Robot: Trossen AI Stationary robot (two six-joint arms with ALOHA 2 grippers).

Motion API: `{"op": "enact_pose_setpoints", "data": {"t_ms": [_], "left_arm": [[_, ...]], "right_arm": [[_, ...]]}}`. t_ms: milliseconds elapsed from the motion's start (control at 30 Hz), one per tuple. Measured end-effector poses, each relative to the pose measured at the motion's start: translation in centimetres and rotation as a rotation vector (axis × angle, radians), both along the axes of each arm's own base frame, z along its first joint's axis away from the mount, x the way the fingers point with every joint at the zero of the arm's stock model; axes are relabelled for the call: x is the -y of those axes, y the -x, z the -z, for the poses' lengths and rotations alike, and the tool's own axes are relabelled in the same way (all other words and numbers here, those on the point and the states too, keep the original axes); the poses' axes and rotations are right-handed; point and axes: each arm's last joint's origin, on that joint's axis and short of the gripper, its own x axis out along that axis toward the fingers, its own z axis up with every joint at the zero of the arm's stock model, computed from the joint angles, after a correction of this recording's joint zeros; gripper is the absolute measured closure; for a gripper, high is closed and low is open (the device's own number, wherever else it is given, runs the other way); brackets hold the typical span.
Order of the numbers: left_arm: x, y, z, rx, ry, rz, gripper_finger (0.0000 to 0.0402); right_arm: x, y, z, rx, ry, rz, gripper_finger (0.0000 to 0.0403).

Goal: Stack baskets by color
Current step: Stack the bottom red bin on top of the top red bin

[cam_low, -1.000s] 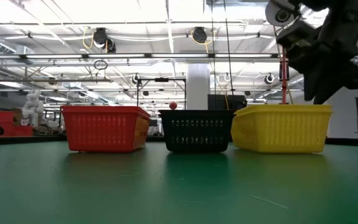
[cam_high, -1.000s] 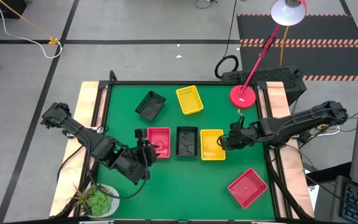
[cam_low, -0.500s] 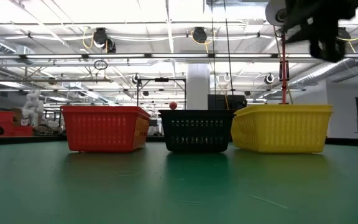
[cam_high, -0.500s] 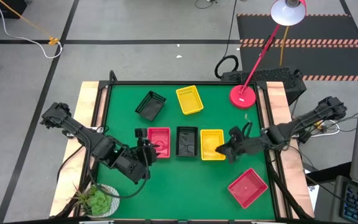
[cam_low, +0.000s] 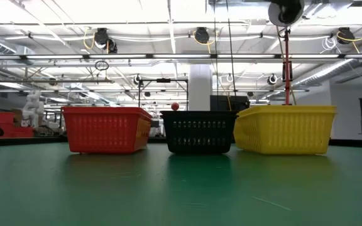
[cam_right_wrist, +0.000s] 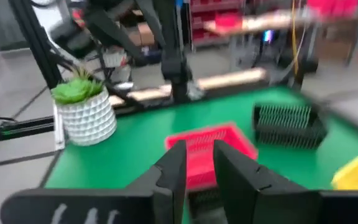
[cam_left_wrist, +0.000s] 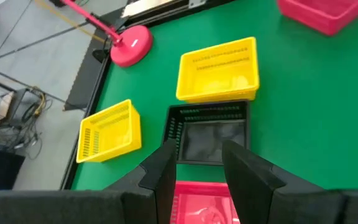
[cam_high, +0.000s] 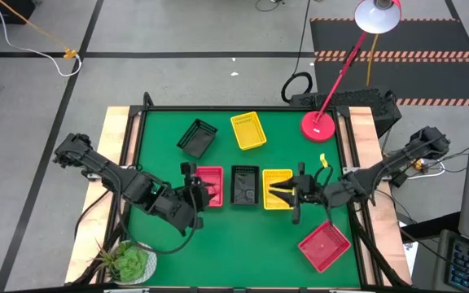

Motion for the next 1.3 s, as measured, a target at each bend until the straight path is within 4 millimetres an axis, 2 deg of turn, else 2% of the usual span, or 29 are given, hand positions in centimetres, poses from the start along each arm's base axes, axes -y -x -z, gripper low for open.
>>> {"op": "enact_pose_setpoints", "data": {"t_ms": [67, 200, 400, 533, 733, 933, 1100, 1300], "left_arm": [[-0.4, -0.2, 0.0, 0.001, 0.002, -0.014, 0.027], [-0.9, -0.4, 0.7, -0.011, 0.003, -0.043, 0.027], [-1.9, 0.0, 2.1, -0.017, -0.005, -0.065, 0.027], [-2.6, 1.1, 2.8, 0.015, 0.033, -0.05, 0.027], [-3.3, 3.3, 3.1, 0.127, 0.119, 0.006, 0.027], [-3.8, 4.6, 4.0, 0.149, 0.175, 0.05, 0.027], [-3.8, 4.7, 4.4, 0.138, 0.173, 0.055, 0.027], [-3.8, 4.7, 4.4, 0.143, 0.179, 0.052, 0.027]], "right_arm": [[0.2, -0.1, -0.3, 0.017, 0.064, -0.002, 0.0328], [0.2, -0.2, -0.2, 0.003, 0.086, 0.003, 0.0332], [-0.2, 0.2, 0.0, -0.015, 0.101, 0.026, 0.0371], [-0.6, 0.6, -0.1, -0.002, 0.114, 0.075, 0.0399], [-1.4, 0.9, -0.3, -0.019, 0.137, 0.023, 0.0397], [-2.8, 1.6, -1.1, -0.037, 0.087, -0.03, 0.0397], [-3.4, 2.3, -2.2, -0.165, 0.046, -0.063, 0.0397], [-4.2, 3.3, -3.4, -0.351, -0.11, -0.135, 0.0397]]}}
